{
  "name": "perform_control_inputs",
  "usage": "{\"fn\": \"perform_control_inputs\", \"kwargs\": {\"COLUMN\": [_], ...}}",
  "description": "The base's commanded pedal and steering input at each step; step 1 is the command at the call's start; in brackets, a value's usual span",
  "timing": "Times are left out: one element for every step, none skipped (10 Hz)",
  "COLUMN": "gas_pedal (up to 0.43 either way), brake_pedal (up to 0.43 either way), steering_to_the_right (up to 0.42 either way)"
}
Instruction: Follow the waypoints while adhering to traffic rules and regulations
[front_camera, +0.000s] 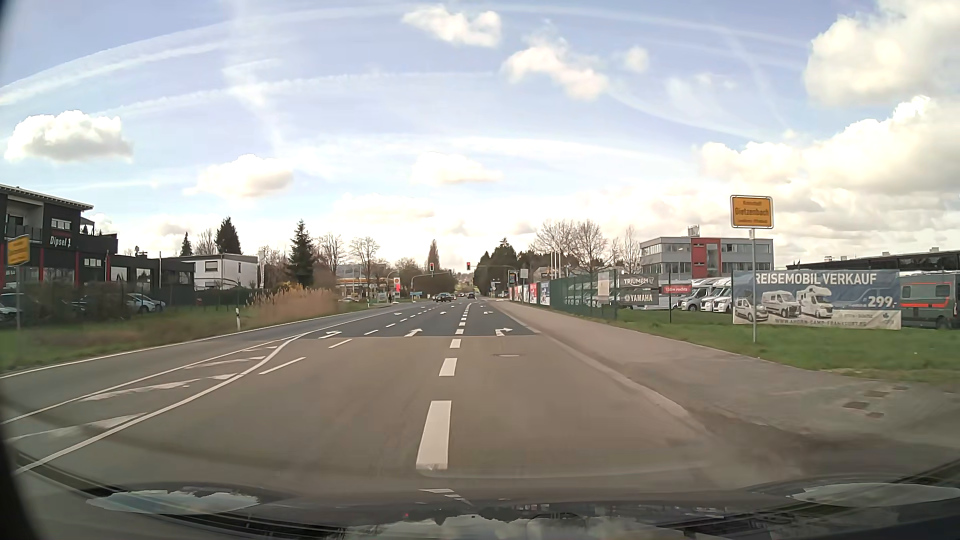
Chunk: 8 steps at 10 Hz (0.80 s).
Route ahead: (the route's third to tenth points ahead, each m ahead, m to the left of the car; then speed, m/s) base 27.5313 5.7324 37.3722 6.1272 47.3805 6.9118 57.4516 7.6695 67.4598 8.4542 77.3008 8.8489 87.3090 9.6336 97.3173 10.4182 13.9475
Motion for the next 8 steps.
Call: {"fn": "perform_control_inputs", "kwargs": {"gas_pedal": [0.0, 0.0, 0.0, 0.0, 0.0, 0.0, 0.0, 0.0], "brake_pedal": [0.012, 0.018, 0.018, 0.018, 0.024, 0.024, 0.024, 0.024], "steering_to_the_right": [0.004, 0.001, -0.001, -0.004, -0.008, -0.012, -0.014, -0.015]}}
